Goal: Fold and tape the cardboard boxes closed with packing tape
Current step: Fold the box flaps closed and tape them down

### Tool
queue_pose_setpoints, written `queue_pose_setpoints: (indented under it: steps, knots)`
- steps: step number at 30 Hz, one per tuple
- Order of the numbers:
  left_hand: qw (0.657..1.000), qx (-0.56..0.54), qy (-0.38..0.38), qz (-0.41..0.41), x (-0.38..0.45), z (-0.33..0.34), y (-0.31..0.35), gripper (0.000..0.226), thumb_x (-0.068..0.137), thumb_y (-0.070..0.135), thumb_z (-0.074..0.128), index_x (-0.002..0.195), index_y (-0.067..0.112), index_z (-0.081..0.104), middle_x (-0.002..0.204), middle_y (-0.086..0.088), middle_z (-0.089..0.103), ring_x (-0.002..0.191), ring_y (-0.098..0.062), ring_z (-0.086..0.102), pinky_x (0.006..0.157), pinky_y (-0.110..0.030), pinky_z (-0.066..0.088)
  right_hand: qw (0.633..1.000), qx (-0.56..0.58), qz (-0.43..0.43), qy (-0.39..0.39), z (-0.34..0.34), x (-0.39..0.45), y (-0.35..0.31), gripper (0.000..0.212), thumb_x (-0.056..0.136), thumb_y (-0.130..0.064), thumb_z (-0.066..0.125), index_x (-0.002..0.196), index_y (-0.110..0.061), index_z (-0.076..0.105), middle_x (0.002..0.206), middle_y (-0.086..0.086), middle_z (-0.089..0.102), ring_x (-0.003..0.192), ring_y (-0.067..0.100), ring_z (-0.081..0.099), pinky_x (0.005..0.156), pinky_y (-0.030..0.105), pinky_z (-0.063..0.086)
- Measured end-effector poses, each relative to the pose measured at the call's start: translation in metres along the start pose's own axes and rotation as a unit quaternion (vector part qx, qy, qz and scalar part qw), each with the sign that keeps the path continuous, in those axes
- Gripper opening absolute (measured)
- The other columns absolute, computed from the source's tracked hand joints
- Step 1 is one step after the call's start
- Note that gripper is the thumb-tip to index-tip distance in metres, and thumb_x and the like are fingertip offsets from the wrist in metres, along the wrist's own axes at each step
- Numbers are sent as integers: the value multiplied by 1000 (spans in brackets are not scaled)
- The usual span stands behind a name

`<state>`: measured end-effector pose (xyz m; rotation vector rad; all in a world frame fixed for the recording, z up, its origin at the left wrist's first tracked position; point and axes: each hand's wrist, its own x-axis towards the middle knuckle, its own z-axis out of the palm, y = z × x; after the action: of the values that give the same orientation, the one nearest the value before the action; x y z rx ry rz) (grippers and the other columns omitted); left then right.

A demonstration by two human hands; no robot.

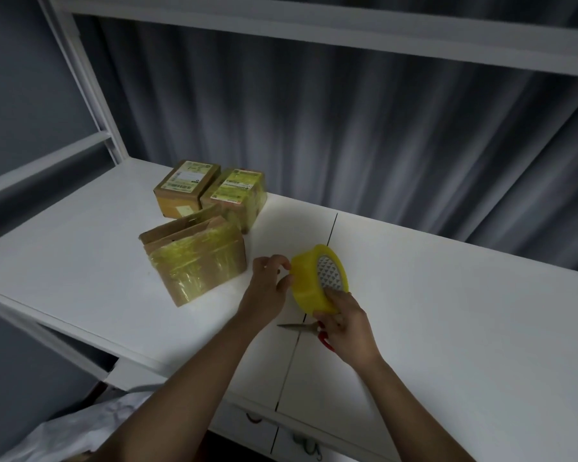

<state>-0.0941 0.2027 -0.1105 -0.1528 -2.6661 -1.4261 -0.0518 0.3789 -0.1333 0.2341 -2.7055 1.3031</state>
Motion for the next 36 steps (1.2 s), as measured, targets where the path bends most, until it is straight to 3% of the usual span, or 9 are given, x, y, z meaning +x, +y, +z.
queue_pose_setpoints:
  steps: [4,9,13,17,22,28,32,36]
  knots:
    - [1000,14,1,14,0,0,-1,8,93,14,56,98,18,50,113,-2,33,95,-15,47,84,-24,41,1000,7,5,-1,-2,1,-1,44,87,-4,65,130,-5,55,111,-1,52,102,13,48,79,-6,28]
    - [1000,12,0,12,1,-2,0,23,92,19,58,114,18,53,118,0,30,103,-15,45,85,-23,38,1000,7,9,-6,-3,1,-1,44,87,-6,65,130,-5,55,112,0,52,102,12,48,79,-7,28]
    - [1000,10,-2,0,0,0,0,18,93,15,56,110,12,52,114,-1,32,98,-15,47,82,-19,36,1000,1,6,-1,-1,0,-4,43,86,-3,65,128,-2,55,112,2,53,100,13,48,76,-8,29]
    - [1000,17,0,3,1,2,-3,8,92,16,58,97,12,55,111,-3,36,102,-19,47,88,-27,40,1000,-2,3,3,-1,-1,-4,42,86,-3,66,127,-3,57,110,1,54,100,14,50,77,-7,28]
    - [998,39,41,15,-2,-3,0,30,91,24,60,120,20,61,123,1,46,109,-11,50,91,-31,46,1000,8,5,-4,-4,0,-6,41,87,-2,64,127,-5,57,108,0,52,93,9,49,72,-6,32]
    - [997,-13,78,-16,-2,-4,0,11,86,17,66,94,22,73,99,5,69,94,-13,62,85,-38,51,1000,-11,-12,-2,-2,-2,-3,36,83,0,66,118,-6,63,102,-5,52,97,22,54,74,11,34]
    - [996,-29,78,-24,1,-7,4,11,88,15,64,94,14,73,92,2,70,86,-14,64,82,-38,53,999,-28,-24,-12,-2,-2,0,40,83,-4,68,122,-6,61,110,3,59,107,26,55,83,14,36]
    - [993,65,94,1,1,-3,7,14,93,21,56,98,13,67,94,-3,67,84,-18,62,75,-36,52,1000,-23,-5,-13,0,0,0,41,86,-6,66,126,-6,59,115,11,59,107,25,53,80,9,33]
